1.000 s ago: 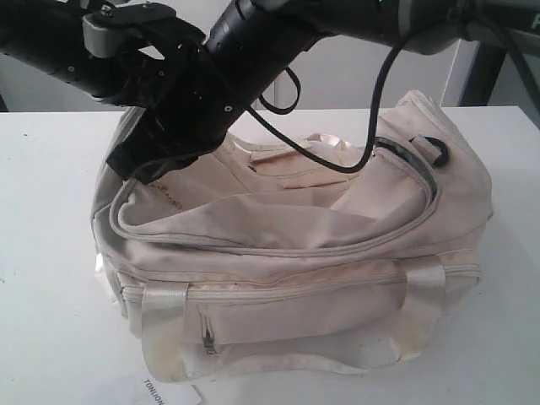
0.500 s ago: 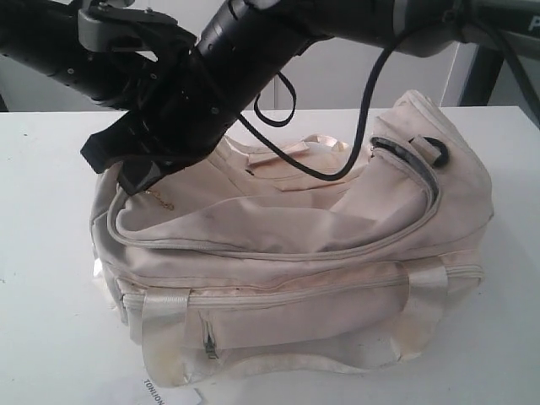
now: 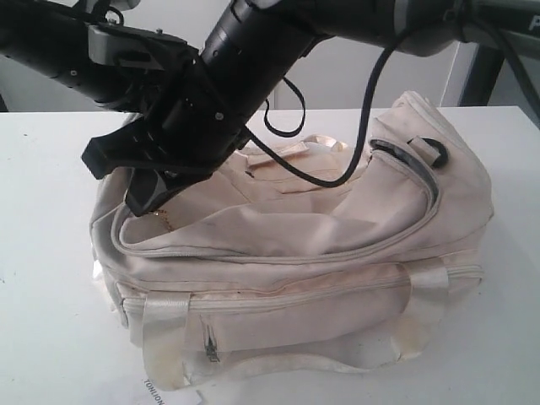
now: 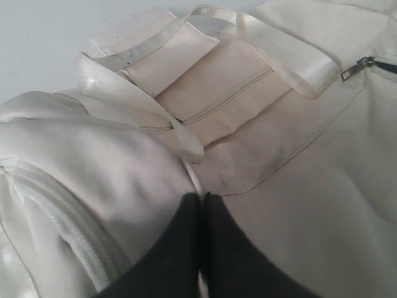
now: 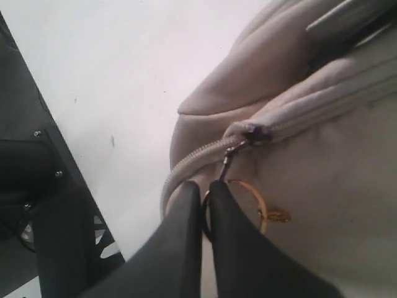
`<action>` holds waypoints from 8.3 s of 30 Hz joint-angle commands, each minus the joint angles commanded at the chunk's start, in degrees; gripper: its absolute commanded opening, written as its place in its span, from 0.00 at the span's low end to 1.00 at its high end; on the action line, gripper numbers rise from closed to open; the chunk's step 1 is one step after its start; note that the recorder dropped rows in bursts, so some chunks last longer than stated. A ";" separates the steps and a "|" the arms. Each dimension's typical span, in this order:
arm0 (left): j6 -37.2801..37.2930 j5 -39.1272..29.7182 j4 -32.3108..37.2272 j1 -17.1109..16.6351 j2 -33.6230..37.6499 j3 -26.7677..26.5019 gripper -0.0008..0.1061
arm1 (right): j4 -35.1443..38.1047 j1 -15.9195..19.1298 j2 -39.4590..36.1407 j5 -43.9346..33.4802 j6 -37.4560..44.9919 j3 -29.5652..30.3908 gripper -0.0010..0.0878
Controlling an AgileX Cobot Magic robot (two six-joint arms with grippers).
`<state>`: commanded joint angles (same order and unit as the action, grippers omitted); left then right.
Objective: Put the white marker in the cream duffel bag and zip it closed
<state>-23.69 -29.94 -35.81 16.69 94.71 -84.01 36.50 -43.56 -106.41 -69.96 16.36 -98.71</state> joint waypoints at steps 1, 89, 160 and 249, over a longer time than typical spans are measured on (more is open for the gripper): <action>0.00 0.00 0.00 0.00 0.00 0.00 0.01 | 0.10 0.00 0.00 0.00 -0.36 0.00 0.01; 1.02 0.90 9.40 0.00 0.00 0.00 0.27 | -29.80 -9.09 10.30 0.05 -13.88 3.41 0.01; -0.60 -18.12 -1.95 -9.98 -6.30 13.88 0.01 | -22.86 -9.09 10.30 1.92 -12.29 3.54 0.01; -6.25 -19.58 -10.02 -12.03 -7.43 13.98 0.01 | -27.37 -13.02 8.05 1.61 -23.94 10.26 0.01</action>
<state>-29.94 -49.51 -45.83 4.65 87.28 -70.04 9.13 -56.58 -98.36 -68.36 -7.58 -88.45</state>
